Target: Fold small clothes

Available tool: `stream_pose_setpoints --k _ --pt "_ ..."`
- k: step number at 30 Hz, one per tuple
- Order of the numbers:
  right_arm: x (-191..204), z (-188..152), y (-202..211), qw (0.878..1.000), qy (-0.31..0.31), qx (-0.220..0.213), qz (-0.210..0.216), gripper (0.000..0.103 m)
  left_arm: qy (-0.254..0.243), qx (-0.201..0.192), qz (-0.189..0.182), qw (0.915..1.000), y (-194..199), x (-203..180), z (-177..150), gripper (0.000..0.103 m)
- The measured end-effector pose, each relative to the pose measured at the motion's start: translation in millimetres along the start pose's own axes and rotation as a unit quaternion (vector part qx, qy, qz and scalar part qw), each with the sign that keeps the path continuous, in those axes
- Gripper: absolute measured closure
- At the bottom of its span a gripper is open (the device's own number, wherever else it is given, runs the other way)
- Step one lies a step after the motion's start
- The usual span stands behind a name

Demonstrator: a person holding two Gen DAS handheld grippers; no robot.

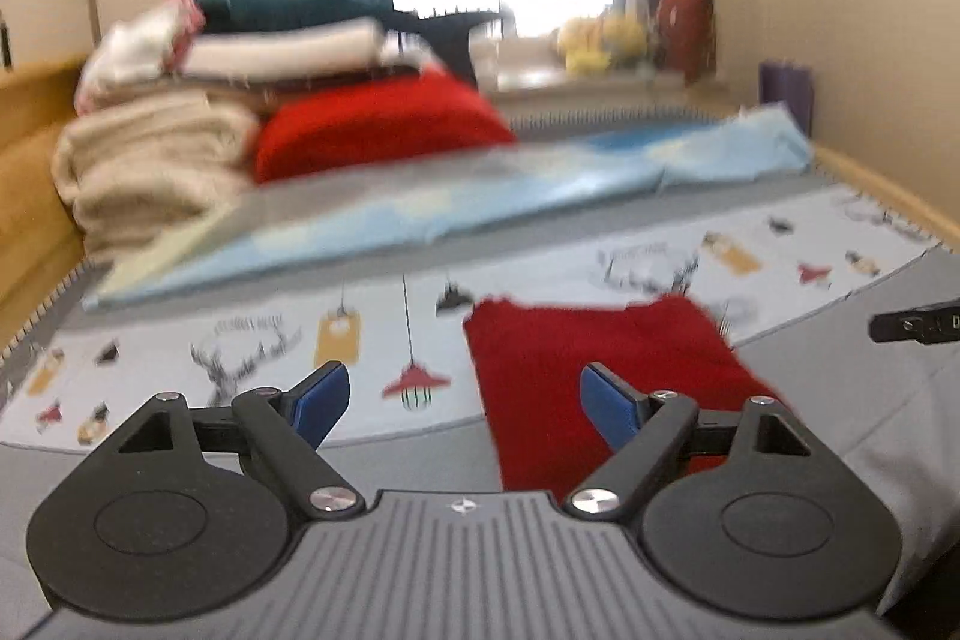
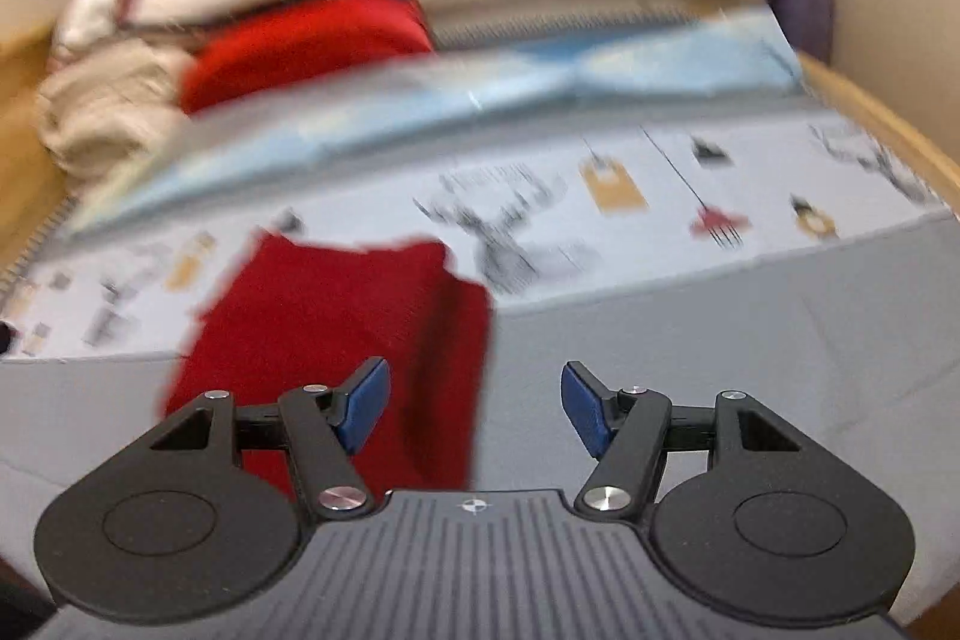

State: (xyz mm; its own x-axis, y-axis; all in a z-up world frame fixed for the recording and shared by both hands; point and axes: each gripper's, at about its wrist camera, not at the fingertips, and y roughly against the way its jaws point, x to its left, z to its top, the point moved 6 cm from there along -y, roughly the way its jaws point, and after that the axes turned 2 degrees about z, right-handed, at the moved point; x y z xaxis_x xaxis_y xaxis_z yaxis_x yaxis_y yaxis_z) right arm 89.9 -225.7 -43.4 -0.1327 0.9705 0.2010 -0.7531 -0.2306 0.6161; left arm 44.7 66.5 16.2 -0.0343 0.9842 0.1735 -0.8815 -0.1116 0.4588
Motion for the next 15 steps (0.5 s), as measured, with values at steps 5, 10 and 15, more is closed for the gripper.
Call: stream_pose_setpoints --k 5,10,15 --pt "29.9 -12.6 45.3 0.997 0.015 -0.059 0.056 0.029 0.047 0.017 -0.015 0.9987 28.0 -19.2 -31.7 0.013" --pt "42.9 -41.3 48.3 0.997 0.022 -0.052 0.05 0.024 0.071 0.073 -0.006 0.9948 8.3 -29.9 -66.5 0.013" --pt "58.7 -49.6 20.6 0.999 0.044 -0.018 0.025 0.024 0.08 0.108 0.002 0.9909 -21.7 -26.9 -80.5 0.012"
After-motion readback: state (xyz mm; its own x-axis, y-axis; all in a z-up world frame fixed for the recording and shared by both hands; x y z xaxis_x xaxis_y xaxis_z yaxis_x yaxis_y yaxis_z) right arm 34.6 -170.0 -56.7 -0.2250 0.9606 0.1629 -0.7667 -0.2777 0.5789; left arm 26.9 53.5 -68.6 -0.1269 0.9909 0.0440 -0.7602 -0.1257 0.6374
